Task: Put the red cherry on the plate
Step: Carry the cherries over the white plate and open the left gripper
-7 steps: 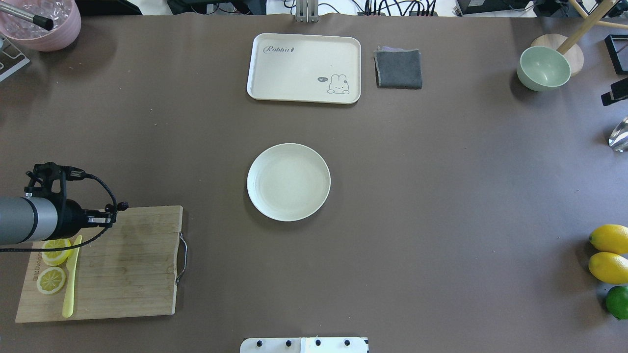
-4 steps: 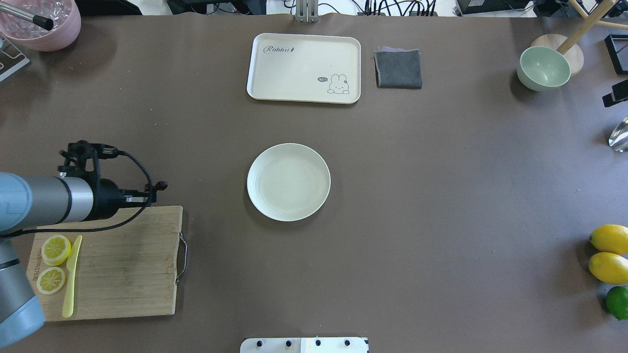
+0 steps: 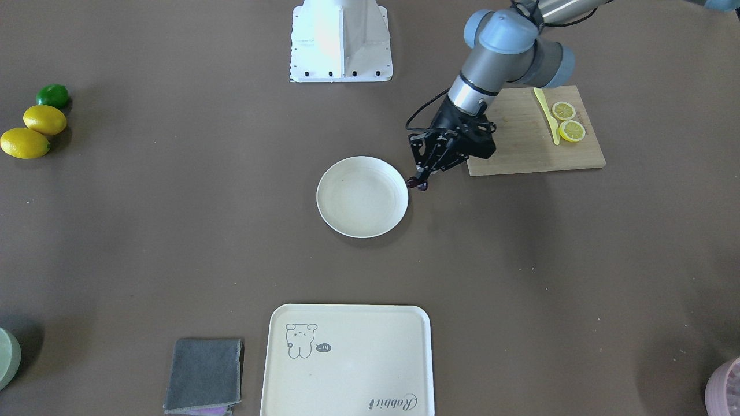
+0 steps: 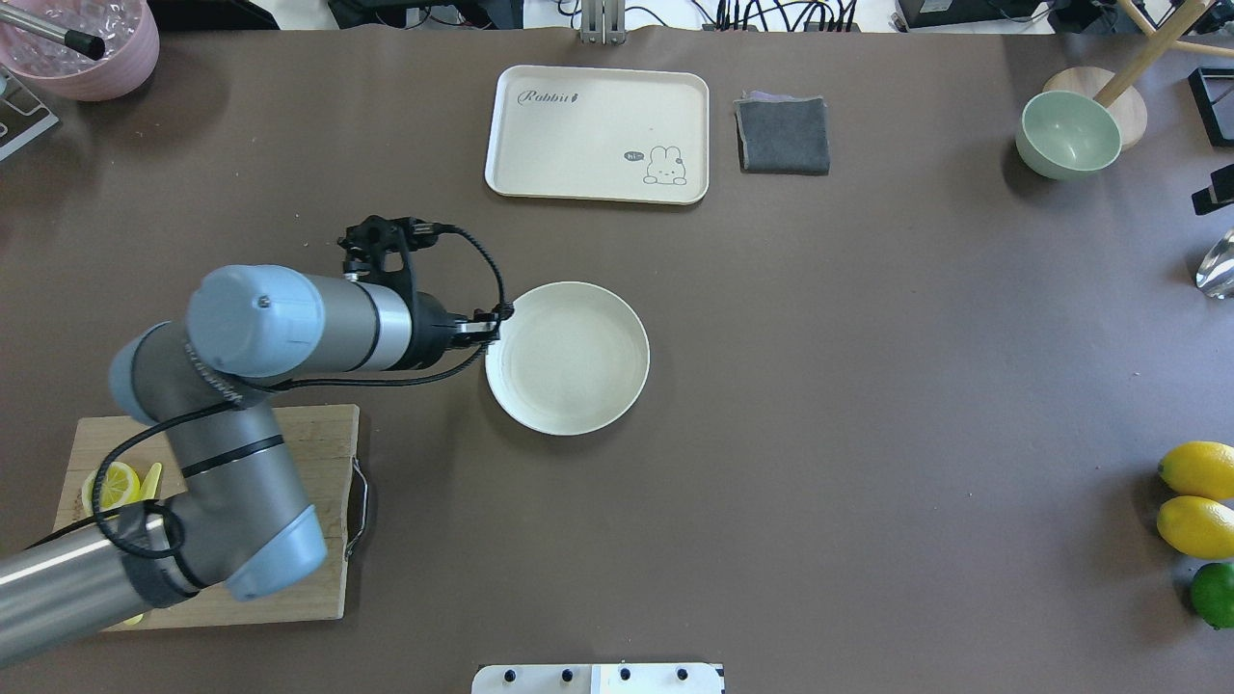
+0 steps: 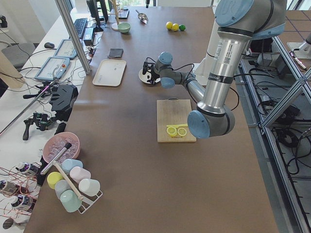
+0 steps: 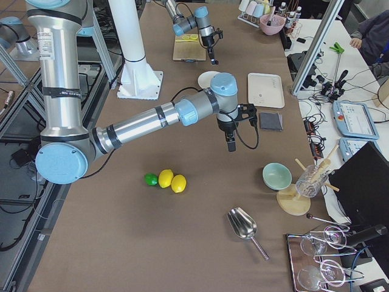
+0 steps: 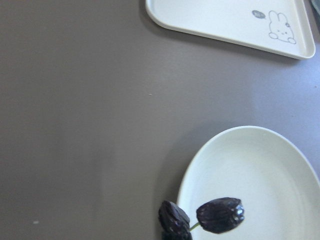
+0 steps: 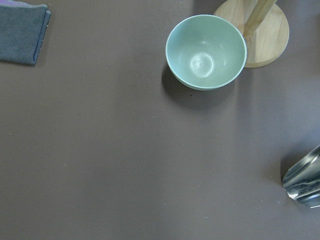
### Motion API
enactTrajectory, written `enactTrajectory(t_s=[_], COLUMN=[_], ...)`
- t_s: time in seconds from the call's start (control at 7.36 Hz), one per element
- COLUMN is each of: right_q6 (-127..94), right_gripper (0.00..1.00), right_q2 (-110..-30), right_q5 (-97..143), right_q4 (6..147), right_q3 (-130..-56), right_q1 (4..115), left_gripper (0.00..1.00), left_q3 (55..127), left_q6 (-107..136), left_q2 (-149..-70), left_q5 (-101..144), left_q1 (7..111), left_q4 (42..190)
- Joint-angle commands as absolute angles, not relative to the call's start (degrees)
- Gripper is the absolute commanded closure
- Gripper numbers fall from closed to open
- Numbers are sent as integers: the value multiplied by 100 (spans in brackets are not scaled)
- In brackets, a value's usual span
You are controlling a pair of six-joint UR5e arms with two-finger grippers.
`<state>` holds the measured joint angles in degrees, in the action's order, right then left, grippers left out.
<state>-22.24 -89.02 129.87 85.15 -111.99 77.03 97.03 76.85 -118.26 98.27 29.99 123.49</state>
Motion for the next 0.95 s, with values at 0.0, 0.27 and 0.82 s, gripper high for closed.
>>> enactTrajectory(t_s=[0.0, 0.27, 0.82], right_q6=[-2224, -2224, -2224], right_gripper=[0, 0, 0], right_q2=[-8938, -8965, -9044], right_q5=[13016, 13034, 13025], right_q4=[8508, 8508, 8517], right_q3=[-11215, -11224, -11224], right_q1=[7708, 7734, 7778], left_gripper=[3, 2, 2], left_q3=[9273, 9325, 9912], left_q6=[7884, 7823, 6333], left_q2=[-12383, -12322, -11569], left_q5=[9459, 9149, 11014], left_q1=[2761, 2742, 4248], left_q4=[12313, 12305, 11492])
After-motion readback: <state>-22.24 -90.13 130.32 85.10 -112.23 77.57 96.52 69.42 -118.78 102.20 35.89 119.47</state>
